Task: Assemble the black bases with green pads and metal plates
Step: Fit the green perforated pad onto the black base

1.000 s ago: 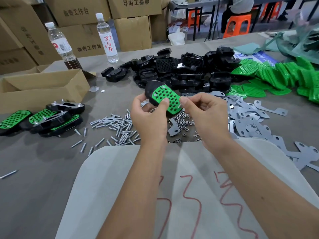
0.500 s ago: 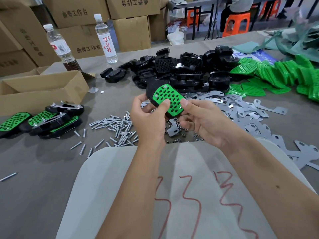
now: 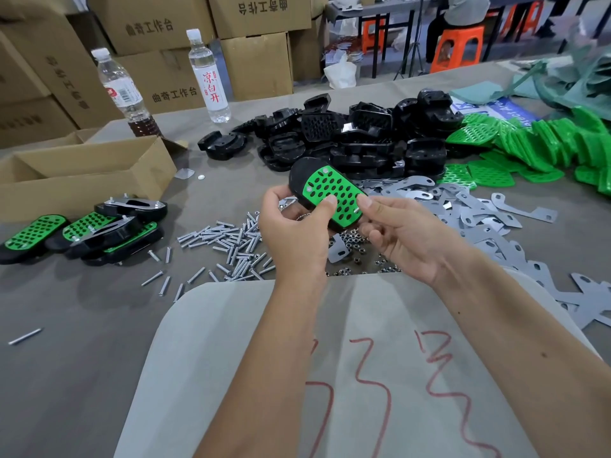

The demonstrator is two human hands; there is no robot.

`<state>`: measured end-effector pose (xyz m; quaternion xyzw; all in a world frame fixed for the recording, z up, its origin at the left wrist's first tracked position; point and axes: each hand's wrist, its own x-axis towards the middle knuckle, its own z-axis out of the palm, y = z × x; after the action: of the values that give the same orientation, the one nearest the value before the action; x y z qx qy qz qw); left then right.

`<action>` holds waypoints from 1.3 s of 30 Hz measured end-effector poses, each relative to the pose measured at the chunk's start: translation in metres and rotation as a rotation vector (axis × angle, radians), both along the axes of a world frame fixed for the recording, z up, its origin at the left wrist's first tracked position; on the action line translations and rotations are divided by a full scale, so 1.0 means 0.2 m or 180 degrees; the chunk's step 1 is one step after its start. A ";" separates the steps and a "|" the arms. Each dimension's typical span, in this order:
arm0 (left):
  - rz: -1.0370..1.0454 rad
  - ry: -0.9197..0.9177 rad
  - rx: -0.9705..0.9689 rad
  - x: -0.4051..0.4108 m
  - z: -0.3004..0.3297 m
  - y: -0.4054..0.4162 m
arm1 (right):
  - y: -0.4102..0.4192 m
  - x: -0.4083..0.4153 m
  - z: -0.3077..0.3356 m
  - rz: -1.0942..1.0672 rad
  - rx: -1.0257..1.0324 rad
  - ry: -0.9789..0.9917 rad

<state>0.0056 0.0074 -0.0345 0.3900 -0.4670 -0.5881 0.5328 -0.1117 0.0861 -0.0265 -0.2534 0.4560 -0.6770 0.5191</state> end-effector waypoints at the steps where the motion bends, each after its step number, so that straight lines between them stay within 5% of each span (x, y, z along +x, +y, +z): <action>1: 0.0011 -0.0026 -0.0014 0.00 0.00 0.00 | 0.00 0.00 0.00 0.0001 0.0015 0.0037; 15: -0.0067 -0.0040 0.0170 -0.02 0.00 0.02 | -0.03 0.01 -0.05 -0.0529 0.0200 0.0542; 18: -0.0208 -0.0036 0.0415 -0.03 0.01 0.02 | -0.04 0.05 -0.06 -0.1060 0.0118 0.1350; 23: -0.0775 0.0483 0.1242 -0.02 0.05 0.00 | -0.06 0.15 -0.09 -0.1578 -0.0407 0.4230; 26: -0.0836 0.0615 0.1435 0.04 0.07 -0.05 | -0.07 0.18 -0.09 -0.1042 -0.0832 0.4329; 29: -0.0652 0.0963 0.1614 0.09 0.08 -0.11 | -0.06 0.18 -0.10 -0.0972 -0.0419 0.3950; 34: -0.0320 0.0937 0.1435 0.12 0.08 -0.16 | -0.05 0.17 -0.10 -0.0890 0.1467 0.5147; 39: -0.0084 0.0379 0.1261 0.12 0.06 -0.17 | -0.05 0.16 -0.09 -0.0971 0.1390 0.4704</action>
<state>0.0295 -0.0256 -0.0232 0.4456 -0.3150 -0.6974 0.4647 -0.0791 0.0751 -0.0444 -0.4648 0.8357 -0.2918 0.0205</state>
